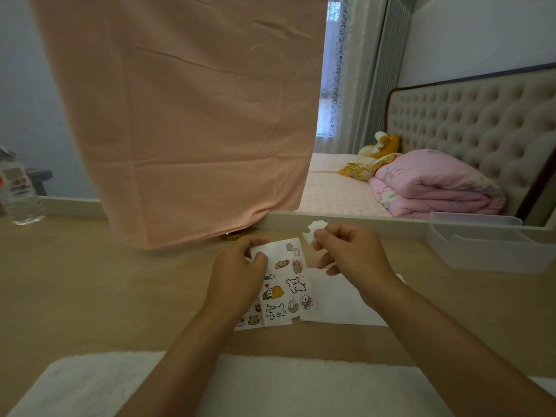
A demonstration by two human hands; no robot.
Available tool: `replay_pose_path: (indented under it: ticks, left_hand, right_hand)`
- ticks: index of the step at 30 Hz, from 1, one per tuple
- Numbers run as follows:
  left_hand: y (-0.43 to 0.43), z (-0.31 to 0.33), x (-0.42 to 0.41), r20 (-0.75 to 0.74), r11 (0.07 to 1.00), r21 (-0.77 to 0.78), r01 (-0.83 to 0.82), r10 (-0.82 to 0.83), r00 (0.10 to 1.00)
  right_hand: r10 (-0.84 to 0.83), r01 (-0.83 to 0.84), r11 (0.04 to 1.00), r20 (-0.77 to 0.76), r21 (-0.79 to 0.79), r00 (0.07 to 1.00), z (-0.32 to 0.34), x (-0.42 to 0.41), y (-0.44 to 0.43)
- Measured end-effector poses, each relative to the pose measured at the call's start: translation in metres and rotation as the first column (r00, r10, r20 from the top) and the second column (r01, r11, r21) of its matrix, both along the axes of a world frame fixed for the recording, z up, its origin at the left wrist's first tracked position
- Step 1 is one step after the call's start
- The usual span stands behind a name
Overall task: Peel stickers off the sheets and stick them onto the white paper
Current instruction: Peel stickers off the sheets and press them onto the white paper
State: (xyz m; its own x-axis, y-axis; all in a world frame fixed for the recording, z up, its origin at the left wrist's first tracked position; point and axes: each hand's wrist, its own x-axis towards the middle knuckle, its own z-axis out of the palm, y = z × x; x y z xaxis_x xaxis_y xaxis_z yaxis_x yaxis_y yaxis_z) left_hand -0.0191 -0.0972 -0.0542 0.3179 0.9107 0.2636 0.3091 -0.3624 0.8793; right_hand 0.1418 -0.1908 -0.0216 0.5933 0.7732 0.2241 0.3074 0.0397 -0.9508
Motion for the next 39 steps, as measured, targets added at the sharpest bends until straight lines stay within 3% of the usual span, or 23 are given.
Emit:
replay_pose_path:
  ticks: [2, 4, 6, 7, 10, 13, 19, 21, 23, 25, 28, 30, 35, 39]
  left_hand:
    - [0.01, -0.009, -0.002, -0.158, 0.998, 0.057, -0.034, 0.043, 0.986]
    - [0.014, -0.013, -0.001, -0.332, 0.976, 0.209, -0.052, 0.121, 0.936]
    - [0.008, -0.009, 0.002, -0.266, 0.952, 0.303, -0.05, 0.134, 0.955]
    - [0.002, -0.005, 0.003, -0.176, 0.961, 0.276, -0.022, 0.073, 0.982]
    - [-0.013, 0.007, 0.01, 0.076, 0.983, -0.02, 0.181, -0.179, 0.981]
    - [-0.021, 0.013, 0.014, 0.139, 0.935, -0.186, 0.302, -0.279, 0.95]
    - [-0.023, 0.013, 0.016, 0.136, 0.918, -0.283, 0.276, -0.246, 0.96]
    - [-0.022, 0.012, 0.015, 0.108, 0.929, -0.277, 0.247, -0.226, 0.968]
    - [-0.02, 0.01, 0.013, 0.078, 0.947, -0.244, 0.209, -0.196, 0.978]
    - [-0.017, 0.007, 0.012, 0.046, 0.964, -0.194, 0.18, -0.174, 0.984]
    - [-0.014, 0.005, 0.01, 0.003, 0.976, -0.135, 0.169, -0.17, 0.985]
    - [-0.014, 0.002, 0.01, -0.04, 0.982, -0.089, 0.167, -0.171, 0.985]
    - [-0.011, -0.002, 0.012, -0.116, 0.99, -0.006, 0.142, -0.141, 0.983]
    - [-0.011, 0.001, 0.019, -0.106, 0.979, -0.119, 0.168, -0.181, 0.978]
  right_hand:
    - [-0.084, 0.065, 0.994, 0.239, 0.086, 0.967, -0.009, 0.003, 0.002]
    - [-0.232, 0.108, 0.965, 0.586, 0.239, 0.777, -0.017, 0.007, 0.003]
    - [-0.359, 0.042, 0.92, 0.794, 0.39, 0.49, -0.023, 0.011, 0.004]
    - [-0.395, -0.01, 0.904, 0.843, 0.428, 0.367, -0.025, 0.013, 0.005]
    - [-0.448, -0.109, 0.881, 0.886, 0.46, 0.119, -0.029, 0.02, 0.007]
    - [-0.445, -0.156, 0.883, 0.895, 0.443, 0.024, -0.029, 0.021, 0.005]
    - [-0.384, -0.21, 0.909, 0.92, 0.361, -0.083, -0.029, 0.021, 0.008]
    - [-0.318, -0.239, 0.925, 0.946, 0.295, -0.065, -0.03, 0.022, 0.01]
    - [-0.241, -0.247, 0.938, 0.97, 0.242, 0.033, -0.03, 0.021, 0.009]
    - [-0.165, -0.164, 0.964, 0.956, 0.209, 0.242, -0.029, 0.019, 0.006]
    - [-0.073, 0.012, 0.996, 0.753, 0.085, 0.654, -0.025, 0.017, 0.005]
    - [-0.008, 0.002, 1.0, 0.598, 0.012, 0.801, -0.025, 0.016, 0.006]
    - [0.029, -0.012, 0.999, 0.444, -0.041, 0.896, -0.03, 0.017, 0.008]
    - [-0.012, 0.039, 0.997, 0.399, -0.059, 0.917, -0.034, 0.023, 0.011]
